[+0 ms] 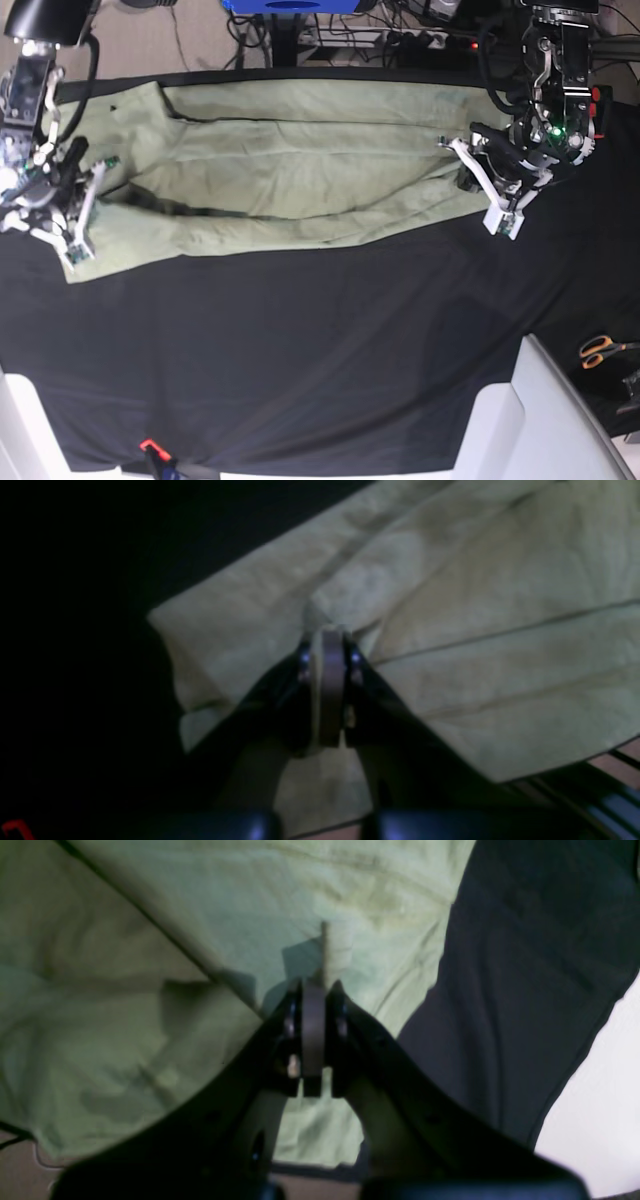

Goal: Fold the T-shirt properly
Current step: 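Regrip the strip ends and pull them taut with both grippers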

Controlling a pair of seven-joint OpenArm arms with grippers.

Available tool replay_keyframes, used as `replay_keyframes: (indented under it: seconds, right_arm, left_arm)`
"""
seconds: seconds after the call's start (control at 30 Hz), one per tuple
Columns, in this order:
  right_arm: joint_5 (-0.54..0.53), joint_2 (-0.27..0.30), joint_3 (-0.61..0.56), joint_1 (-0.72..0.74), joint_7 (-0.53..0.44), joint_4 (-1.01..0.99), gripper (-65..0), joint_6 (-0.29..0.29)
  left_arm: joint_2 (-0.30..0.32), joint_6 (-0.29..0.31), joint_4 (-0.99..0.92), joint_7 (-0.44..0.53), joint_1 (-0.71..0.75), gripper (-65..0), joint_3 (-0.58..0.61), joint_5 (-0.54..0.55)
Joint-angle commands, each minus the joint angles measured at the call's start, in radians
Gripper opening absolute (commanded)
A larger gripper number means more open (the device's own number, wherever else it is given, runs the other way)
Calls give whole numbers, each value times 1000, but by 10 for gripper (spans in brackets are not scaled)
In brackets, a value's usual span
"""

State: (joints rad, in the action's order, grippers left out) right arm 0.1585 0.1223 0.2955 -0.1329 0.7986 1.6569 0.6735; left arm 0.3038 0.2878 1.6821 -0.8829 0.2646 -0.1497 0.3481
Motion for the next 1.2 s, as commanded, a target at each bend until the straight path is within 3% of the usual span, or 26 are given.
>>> replay_keyframes:
  seconds: [0.0, 0.3, 0.53, 1.17]
  right_arm:
    - [-4, 1, 6, 2, -9, 30, -648, -2]
    - [-4, -17, 6, -80, -9, 96, -648, -4]
    - [-4, -63, 64, -110, -9, 130, -650, -4]
    - [-4, -102, 66, -208, 18, 237, -650, -4]
  left_arm:
    - [25, -2, 20, 17, -9, -650, -9, 12]
    - [61, 0, 56, 12, -4, -650, 0, 13]
    - [76, 0, 52, 18, 12, -650, 94, 4]
    - [111, 0, 52, 18, 42, -650, 100, 3]
